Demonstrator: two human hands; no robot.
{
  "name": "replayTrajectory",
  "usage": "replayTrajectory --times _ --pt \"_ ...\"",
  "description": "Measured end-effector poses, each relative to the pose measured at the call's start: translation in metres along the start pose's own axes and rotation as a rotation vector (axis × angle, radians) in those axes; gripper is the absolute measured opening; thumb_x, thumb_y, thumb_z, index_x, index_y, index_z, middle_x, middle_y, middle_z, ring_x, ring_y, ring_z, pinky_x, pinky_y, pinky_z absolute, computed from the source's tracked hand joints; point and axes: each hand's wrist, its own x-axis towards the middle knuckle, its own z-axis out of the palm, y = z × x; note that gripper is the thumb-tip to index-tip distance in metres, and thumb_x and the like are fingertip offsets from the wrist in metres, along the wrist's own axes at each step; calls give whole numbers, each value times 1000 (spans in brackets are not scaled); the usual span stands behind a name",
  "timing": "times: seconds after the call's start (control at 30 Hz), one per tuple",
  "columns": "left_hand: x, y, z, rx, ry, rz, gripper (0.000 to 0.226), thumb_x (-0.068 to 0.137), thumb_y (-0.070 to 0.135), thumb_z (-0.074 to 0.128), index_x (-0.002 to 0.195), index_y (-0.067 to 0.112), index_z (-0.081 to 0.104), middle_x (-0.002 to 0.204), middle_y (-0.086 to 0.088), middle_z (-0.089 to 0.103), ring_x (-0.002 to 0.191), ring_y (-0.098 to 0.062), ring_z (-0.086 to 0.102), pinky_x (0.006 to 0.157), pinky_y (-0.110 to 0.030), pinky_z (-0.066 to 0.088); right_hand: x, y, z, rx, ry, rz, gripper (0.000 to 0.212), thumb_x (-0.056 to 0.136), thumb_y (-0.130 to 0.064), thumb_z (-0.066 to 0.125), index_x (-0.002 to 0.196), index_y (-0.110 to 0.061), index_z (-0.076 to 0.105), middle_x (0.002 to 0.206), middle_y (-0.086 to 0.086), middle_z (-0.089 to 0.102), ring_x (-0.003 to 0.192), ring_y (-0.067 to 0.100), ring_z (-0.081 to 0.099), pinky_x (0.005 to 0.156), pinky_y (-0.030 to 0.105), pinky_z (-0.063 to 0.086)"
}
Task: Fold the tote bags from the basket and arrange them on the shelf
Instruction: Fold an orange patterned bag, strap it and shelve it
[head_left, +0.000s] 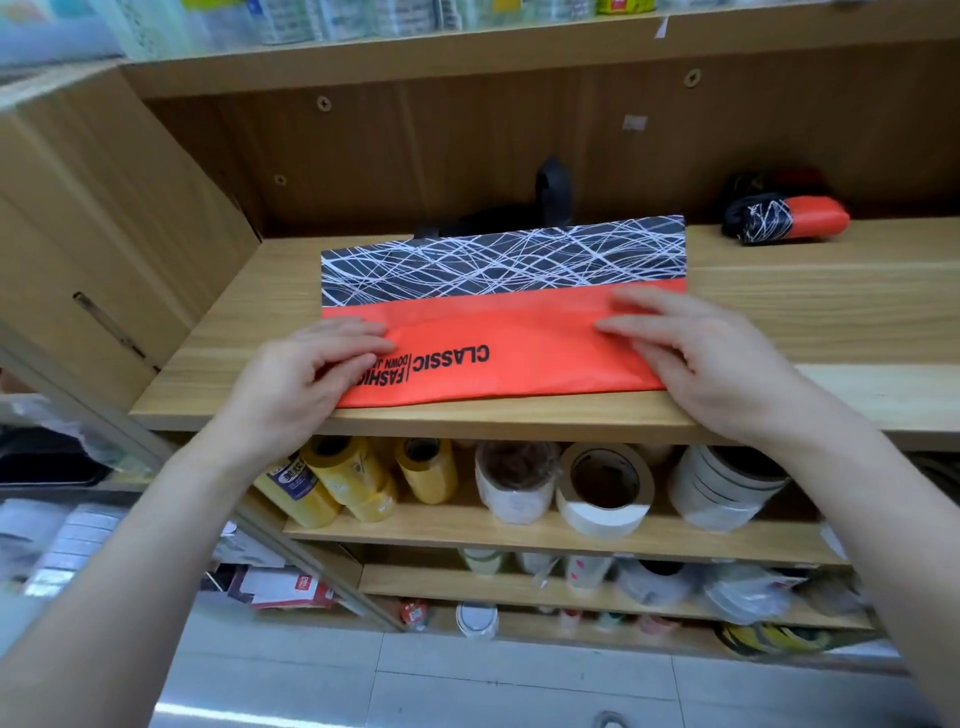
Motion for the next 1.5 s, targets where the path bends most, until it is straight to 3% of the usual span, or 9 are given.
replayTrajectory --times 0.17,0.3,0.5,0.8,0.97,1.07,1.2,1.37,1.5 --pt "-8 -6 -21 14 -315 -7 72 65 68 75 131 50 50 140 36 38 132 20 26 108 -2 14 -2 11 -20 10 -322 -31 89 63 -90 44 142 -49 39 149 -30 29 139 -4 22 114 23 15" --pt "-12 -3 -32 -289 -184 -213 36 74 25 74 102 46 74 110 20 70 104 7 61 88 -5 43 -3 21 -32 189 -372 -20 70 64 -82 62 128 -56 54 138 -40 42 130 -17 34 111 15 22" --pt "-8 14 -21 -349 121 -506 15 82 42 66 80 27 65 75 9 65 72 -4 57 62 -21 40 -5 14 -30 551 -106 224 16 68 -57 62 71 -48 75 74 -18 73 69 -4 64 64 14 46" --pt "1 11 -3 -125 321 -494 32 79 44 75 92 20 59 69 2 57 62 -13 50 54 -29 37 9 0 -14 407 218 407 36 79 -43 76 109 -27 64 89 -11 68 78 4 65 68 19 47" --pt "2 7 -4 22 179 -281 51 88 23 67 131 43 49 126 1 51 116 -18 46 95 -37 42 18 1 -3 51 182 469 82 79 -52 72 147 -28 34 127 10 49 120 30 46 97 47 43" --pt "-2 2 -9 38 -111 -113 35 95 43 46 129 51 50 144 14 40 133 -10 33 109 -39 32 19 -4 -3 -81 220 417 74 81 -45 73 145 -36 36 131 11 38 123 31 35 93 47 42" --pt "-11 2 -20 151 -308 -86 75 70 82 47 138 55 39 141 21 32 124 -3 26 103 -35 32 25 -27 2 -149 206 185 47 89 -21 67 134 -29 55 123 7 46 116 29 42 91 43 43" --pt "-31 2 -21 289 -204 65 70 79 22 72 139 46 45 134 5 48 111 -15 43 94 -40 44 24 -64 19 -69 -187 -86 55 90 -57 47 142 -37 47 151 -7 39 139 16 33 114 44 26" --pt "-48 5 -32 -96 17 -5 65 70 -13 76 112 36 71 107 15 66 101 -9 62 80 -29 51 22 -78 18 -68 -242 -118 84 69 -86 40 134 -34 53 147 -9 44 136 12 36 115 39 26"
